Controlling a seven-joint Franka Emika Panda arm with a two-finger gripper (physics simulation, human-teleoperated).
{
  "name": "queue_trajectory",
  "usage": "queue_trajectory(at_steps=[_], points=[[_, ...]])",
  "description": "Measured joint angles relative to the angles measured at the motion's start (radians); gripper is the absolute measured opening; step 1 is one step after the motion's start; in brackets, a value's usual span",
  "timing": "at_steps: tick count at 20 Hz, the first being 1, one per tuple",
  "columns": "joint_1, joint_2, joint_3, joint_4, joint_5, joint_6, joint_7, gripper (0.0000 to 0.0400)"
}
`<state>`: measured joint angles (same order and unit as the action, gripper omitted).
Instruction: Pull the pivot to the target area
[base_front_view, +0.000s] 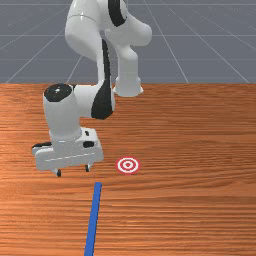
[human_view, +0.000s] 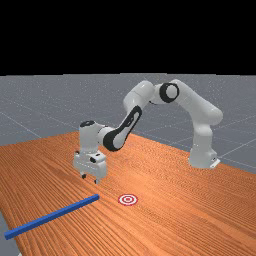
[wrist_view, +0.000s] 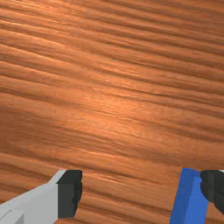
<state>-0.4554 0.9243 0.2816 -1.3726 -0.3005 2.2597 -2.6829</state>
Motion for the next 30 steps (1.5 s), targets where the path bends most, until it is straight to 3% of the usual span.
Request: queue_trajectory(at_steps=[1, 2, 4, 5, 8, 9, 10, 11, 12, 15, 16, 19, 20, 25, 26, 30], points=[[0.047, 0.125, -0.008, 0.244, 0.007, -0.107, -0.063, 0.04], [0.091, 0.125, -0.084, 0.253, 0.084, -0.104, 0.426, 0.04], [0.092, 0.125, -0.083, 0.253, 0.084, -0.105, 0.426, 0.04], [0.075, 0.17, -0.032, 0.328, 0.034, -0.142, 0.106, 0.04], [0.099, 0.268, -0.024, 0.512, 0.028, -0.224, -0.018, 0.04], [0.111, 0.279, -0.043, 0.536, 0.046, -0.233, 0.108, 0.04], [0.118, 0.32, -0.029, 0.614, 0.034, -0.269, -0.038, 0.04], [0.152, 0.378, -0.085, 0.733, 0.094, -0.318, -0.053, 0.04], [0.135, 0.322, -0.07, 0.619, 0.072, -0.27, 0.27, 0.04], [0.135, 0.323, -0.07, 0.619, 0.072, -0.27, 0.27, 0.04], [0.122, 0.335, -0.034, 0.629, 0.037, -0.265, -0.001, 0.04], [0.141, 0.393, -0.069, 0.685, 0.066, -0.261, 0.224, 0.04], [0.173, 0.417, -0.125, 0.702, 0.015, -0.22, 0.279, 0.04], [0.167, 0.399, -0.117, 0.675, 0.021, -0.22, 0.273, 0.04], [0.202, 0.472, -0.194, 0.776, 0.078, -0.23, 0.266, 0.04], [0.172, 0.461, -0.135, 0.771, 0.131, -0.276, 0.206, 0.04]])
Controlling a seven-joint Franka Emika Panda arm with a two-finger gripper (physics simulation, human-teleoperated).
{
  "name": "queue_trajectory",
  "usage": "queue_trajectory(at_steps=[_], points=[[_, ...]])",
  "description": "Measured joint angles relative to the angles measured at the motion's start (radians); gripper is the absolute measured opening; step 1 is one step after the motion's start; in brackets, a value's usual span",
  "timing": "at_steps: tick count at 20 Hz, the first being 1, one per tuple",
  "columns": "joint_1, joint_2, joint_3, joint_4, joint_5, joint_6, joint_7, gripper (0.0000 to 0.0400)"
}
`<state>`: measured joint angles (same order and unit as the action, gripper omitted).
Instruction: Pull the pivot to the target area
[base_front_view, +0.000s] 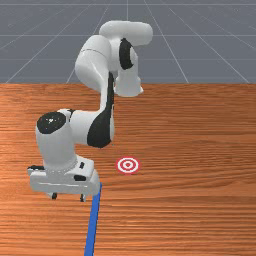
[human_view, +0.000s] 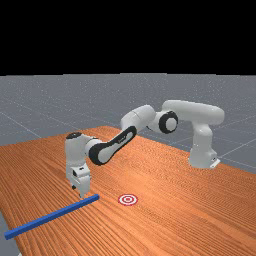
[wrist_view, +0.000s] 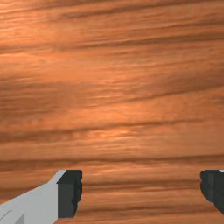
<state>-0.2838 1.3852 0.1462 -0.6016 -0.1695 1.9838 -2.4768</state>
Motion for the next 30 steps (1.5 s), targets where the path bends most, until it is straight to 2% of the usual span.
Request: queue_trajectory(at_steps=[1, 2, 3, 5, 6, 7, 8, 10, 13, 16, 17, 18, 19, 23, 25, 29, 30], points=[[0.01, 0.028, -0.015, 0.044, -0.01, 0.002, 0.01, 0.04], [-0.008, -0.026, 0.003, -0.07, -0.002, 0.075, 0.004, 0.04], [0.0, 0.0, 0.0, 0.0, 0.0, 0.0, 0.0, 0.04], [0.012, -0.002, -0.024, -0.013, -0.023, 0.027, 0.025, 0.04], [0.017, 0.029, -0.03, 0.038, -0.025, 0.017, 0.026, 0.04], [0.017, -0.001, -0.034, -0.015, -0.032, 0.034, 0.035, 0.04], [-0.013, -0.055, 0.006, -0.12, -0.002, 0.099, 0.006, 0.04], [-0.004, -0.025, 0.001, -0.04, -0.001, 0.017, 0.002, 0.04], [-0.024, -0.185, 0.021, -0.14, 0.015, -0.058, -0.002, 0.04], [-0.021, -0.242, 0.032, -0.019, 0.031, -0.232, -0.013, 0.04], [-0.021, -0.246, 0.032, -0.017, 0.031, -0.232, -0.013, 0.04], [-0.006, -0.315, 0.028, -0.147, 0.034, -0.175, 0.078, 0.04], [0.007, -0.341, 0.031, -0.193, 0.033, -0.154, 0.101, 0.04], [0.036, -0.368, 0.03, -0.253, 0.009, -0.11, 0.094, 0.04], [0.056, -0.351, -0.002, -0.289, -0.032, -0.035, 0.128, 0.04], [0.069, -0.211, -0.021, -0.258, -0.042, 0.078, 0.138, 0.04], [0.039, -0.213, 0.016, -0.326, -0.01, 0.179, 0.107, 0.04]])
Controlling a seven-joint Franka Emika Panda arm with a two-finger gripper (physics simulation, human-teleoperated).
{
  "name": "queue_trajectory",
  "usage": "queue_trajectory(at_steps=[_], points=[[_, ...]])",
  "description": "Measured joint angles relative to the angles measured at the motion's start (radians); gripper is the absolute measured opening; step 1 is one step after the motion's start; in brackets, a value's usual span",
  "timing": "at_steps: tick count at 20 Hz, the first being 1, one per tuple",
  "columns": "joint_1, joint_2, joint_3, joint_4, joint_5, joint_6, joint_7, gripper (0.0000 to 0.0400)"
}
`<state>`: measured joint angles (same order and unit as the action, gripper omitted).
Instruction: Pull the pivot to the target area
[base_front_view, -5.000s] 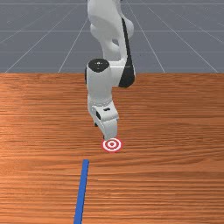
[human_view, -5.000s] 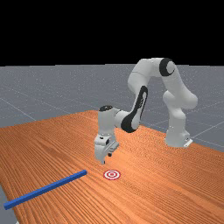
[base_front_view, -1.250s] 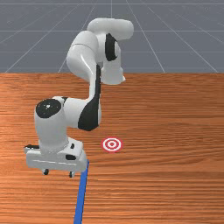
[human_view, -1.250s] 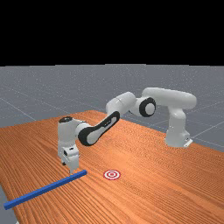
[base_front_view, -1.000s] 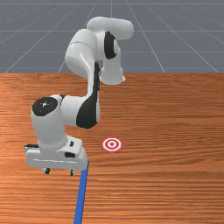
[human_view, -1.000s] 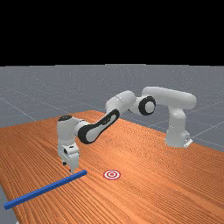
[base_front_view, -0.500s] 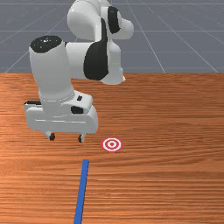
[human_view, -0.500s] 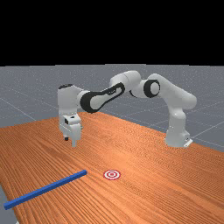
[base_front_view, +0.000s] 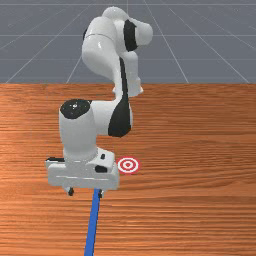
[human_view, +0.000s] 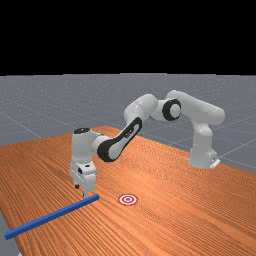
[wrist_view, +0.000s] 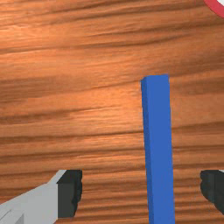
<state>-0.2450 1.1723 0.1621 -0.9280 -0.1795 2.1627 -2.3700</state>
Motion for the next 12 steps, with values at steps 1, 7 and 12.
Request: queue_trajectory(at_steps=[1, 7, 12], points=[[0.005, 0.046, -0.003, 0.04, -0.001, 0.007, -0.002, 0.04], [0.023, 0.178, -0.009, 0.215, 0.003, -0.06, -0.013, 0.0398], [0.023, 0.192, -0.005, 0.233, 0.005, -0.029, -0.03, 0.0308]])
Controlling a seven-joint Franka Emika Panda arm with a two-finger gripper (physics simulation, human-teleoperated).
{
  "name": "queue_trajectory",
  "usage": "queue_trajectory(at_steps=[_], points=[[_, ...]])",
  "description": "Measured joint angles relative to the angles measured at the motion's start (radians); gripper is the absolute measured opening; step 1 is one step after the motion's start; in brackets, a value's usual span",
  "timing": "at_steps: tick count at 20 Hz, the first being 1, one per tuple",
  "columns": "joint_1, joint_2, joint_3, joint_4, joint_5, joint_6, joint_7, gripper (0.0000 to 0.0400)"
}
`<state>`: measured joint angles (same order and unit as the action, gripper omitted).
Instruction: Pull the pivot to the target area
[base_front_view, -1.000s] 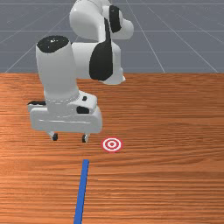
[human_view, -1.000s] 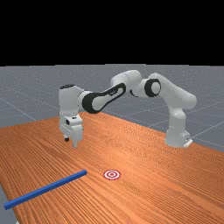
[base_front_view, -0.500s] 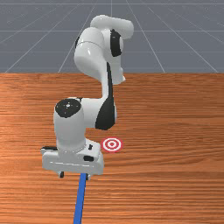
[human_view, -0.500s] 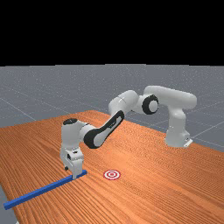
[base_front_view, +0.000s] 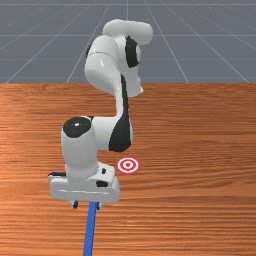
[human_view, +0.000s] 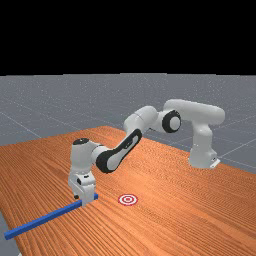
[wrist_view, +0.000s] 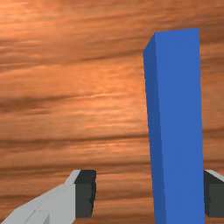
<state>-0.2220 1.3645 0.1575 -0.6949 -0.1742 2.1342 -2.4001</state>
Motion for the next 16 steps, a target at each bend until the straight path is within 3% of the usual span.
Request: queue_trajectory(at_steps=[1, 2, 4, 5, 6, 7, 10, 11, 13, 14, 16], points=[[0.018, 0.042, -0.012, 0.085, -0.012, -0.056, 0.009, 0.031], [0.025, 0.047, -0.017, 0.096, -0.023, -0.058, 0.019, 0.026], [0.036, 0.062, -0.02, 0.124, -0.038, -0.069, 0.031, 0.0211], [0.032, 0.083, -0.007, 0.162, -0.025, -0.087, 0.016, 0.0119], [0.033, 0.083, -0.007, 0.162, -0.028, -0.087, 0.018, 0.0106], [0.043, 0.097, -0.034, 0.189, 0.002, -0.097, 0.011, 0.0097], [0.036, 0.04, -0.034, 0.093, -0.003, -0.06, 0.032, 0.0095], [0.054, 0.022, -0.084, 0.074, 0.032, -0.079, 0.381, 0.0105], [0.056, -0.041, -0.103, -0.042, 0.046, -0.034, 0.483, 0.0114], [0.068, -0.099, -0.136, -0.154, 0.08, 0.003, 0.662, 0.0129], [0.079, -0.23, -0.164, -0.404, 0.102, 0.116, 0.733, 0.0119]])
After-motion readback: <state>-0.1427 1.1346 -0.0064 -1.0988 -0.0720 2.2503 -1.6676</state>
